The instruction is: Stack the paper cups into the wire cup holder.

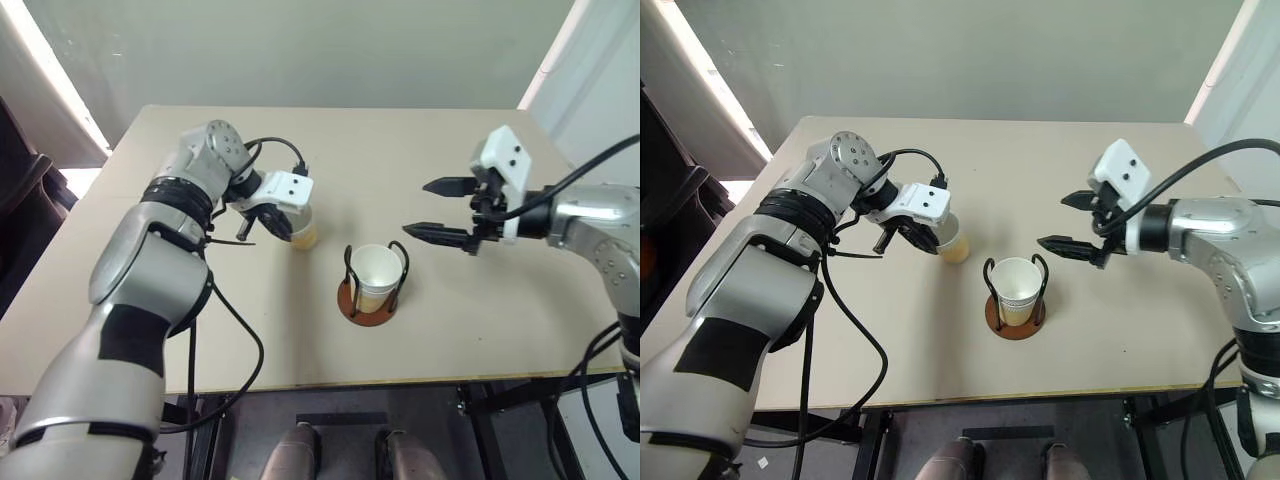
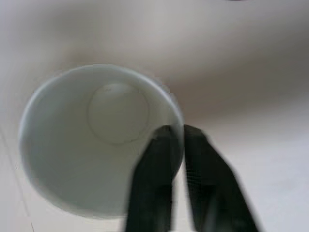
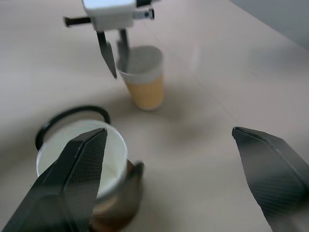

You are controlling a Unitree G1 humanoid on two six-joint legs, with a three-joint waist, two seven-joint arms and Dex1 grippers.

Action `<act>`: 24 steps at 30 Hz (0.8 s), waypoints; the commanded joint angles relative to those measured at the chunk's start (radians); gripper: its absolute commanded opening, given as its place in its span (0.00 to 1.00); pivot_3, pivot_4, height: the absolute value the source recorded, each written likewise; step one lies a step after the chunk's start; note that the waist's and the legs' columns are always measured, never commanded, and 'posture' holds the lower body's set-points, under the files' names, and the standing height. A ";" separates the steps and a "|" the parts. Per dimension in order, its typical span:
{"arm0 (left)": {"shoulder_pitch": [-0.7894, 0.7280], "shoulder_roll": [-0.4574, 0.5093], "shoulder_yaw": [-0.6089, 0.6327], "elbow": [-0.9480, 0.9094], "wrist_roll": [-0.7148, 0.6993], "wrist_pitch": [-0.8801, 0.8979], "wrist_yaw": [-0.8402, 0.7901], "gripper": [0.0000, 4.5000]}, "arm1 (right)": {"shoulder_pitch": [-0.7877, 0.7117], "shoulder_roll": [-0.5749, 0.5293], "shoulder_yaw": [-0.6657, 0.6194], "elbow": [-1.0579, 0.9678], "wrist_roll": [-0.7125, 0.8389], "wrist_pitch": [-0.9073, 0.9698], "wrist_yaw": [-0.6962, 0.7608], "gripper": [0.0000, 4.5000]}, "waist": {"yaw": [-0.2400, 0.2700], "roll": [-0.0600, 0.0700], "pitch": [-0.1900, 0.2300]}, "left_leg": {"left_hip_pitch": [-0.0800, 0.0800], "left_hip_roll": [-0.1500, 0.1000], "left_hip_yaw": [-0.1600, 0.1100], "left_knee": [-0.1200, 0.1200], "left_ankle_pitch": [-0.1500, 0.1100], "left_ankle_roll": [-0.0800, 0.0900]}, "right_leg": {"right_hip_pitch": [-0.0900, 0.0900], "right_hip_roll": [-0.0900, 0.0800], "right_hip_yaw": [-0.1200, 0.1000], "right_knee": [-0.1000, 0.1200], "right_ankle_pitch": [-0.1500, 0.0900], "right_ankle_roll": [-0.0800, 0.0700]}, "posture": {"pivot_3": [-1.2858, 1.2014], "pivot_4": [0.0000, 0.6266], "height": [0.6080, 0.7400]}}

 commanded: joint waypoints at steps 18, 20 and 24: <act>-0.177 0.049 0.089 -0.191 -0.307 -0.043 -0.112 0.00 | 0.157 -0.171 -0.266 -0.095 0.224 -0.050 0.266 0.96 | 0.004 0.000 -0.001 | -0.005 0.000 0.000 -0.001 -0.001 0.000 | -0.003 0.000 0.000 0.000 -0.003 -0.001 | 0.52 0.24 1.00; -0.170 0.097 -0.002 -0.340 -0.479 0.010 -0.112 0.00 | 0.176 -0.186 -0.300 -0.090 0.234 -0.061 0.279 0.96 | 0.001 0.000 -0.001 | -0.003 -0.001 0.003 -0.001 -0.002 0.000 | -0.003 0.002 0.000 0.001 -0.003 0.000 | 0.52 0.24 1.00; -0.153 0.199 -0.183 -0.600 -0.742 0.084 -0.112 0.00 | 0.181 -0.185 -0.350 -0.094 0.276 -0.062 0.268 0.96 | -0.009 0.001 0.000 | -0.002 0.003 0.002 0.000 -0.003 -0.001 | -0.003 0.000 0.002 0.002 -0.004 0.001 | 0.52 0.24 1.00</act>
